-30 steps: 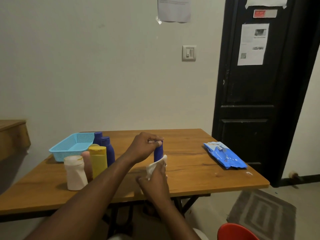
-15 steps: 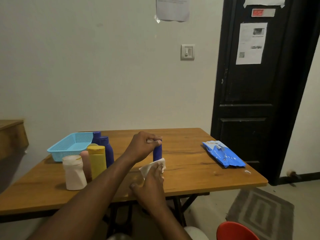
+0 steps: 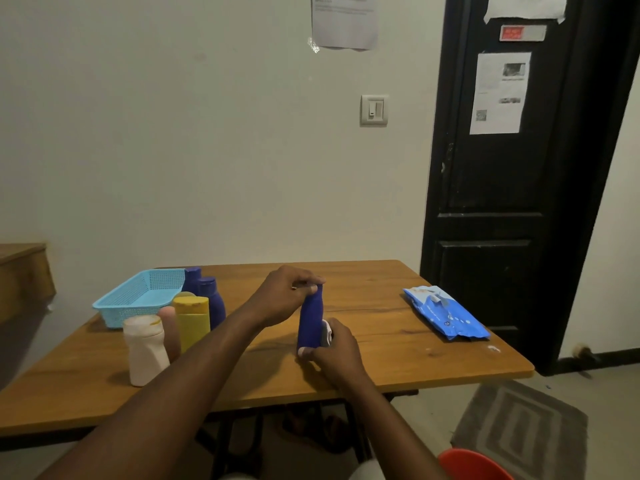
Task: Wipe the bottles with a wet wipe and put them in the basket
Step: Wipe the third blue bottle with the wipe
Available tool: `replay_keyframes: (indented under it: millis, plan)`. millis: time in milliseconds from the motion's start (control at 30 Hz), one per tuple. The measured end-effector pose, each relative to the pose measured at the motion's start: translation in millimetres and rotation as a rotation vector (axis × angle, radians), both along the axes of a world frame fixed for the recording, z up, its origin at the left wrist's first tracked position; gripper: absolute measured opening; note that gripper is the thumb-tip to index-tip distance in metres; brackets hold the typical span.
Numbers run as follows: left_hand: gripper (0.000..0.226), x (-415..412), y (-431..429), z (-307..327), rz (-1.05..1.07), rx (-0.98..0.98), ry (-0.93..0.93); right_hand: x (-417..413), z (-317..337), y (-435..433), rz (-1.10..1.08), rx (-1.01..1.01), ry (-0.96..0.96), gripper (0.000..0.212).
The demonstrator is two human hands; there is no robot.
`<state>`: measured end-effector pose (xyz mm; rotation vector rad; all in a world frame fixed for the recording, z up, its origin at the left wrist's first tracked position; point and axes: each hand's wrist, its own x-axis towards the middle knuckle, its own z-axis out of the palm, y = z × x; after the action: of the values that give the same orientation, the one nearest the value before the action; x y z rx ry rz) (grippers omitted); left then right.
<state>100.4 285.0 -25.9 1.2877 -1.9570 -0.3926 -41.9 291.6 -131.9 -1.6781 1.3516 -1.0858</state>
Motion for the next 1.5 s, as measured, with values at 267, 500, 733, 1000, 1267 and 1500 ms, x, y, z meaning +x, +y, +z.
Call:
replay_keyframes:
  millis: [267, 500, 733, 1000, 1267, 1500]
  plan:
    - [0.030, -4, 6, -12, 0.039, -0.071, 0.008, 17, -16, 25, -0.075, -0.100, -0.064, 0.047]
    - [0.035, -9, 17, -15, 0.013, -0.109, 0.072, 20, -2, 21, -0.123, -0.130, -0.218, 0.049]
    - [0.017, 3, 19, -17, 0.033, -0.118, 0.262, 23, 0, 41, -0.195, -0.355, -0.074, 0.071]
    - [0.011, 6, 25, -20, 0.002, -0.133, 0.300, 48, 8, 55, -0.131, -0.441, 0.182, 0.100]
    - [0.012, 8, 29, -20, -0.022, -0.095, 0.306, 32, 19, 35, -0.066, -0.228, -0.026, 0.090]
    - [0.012, 6, 30, -23, -0.022, -0.107, 0.366, 48, 3, 64, -0.081, -0.378, 0.184, 0.111]
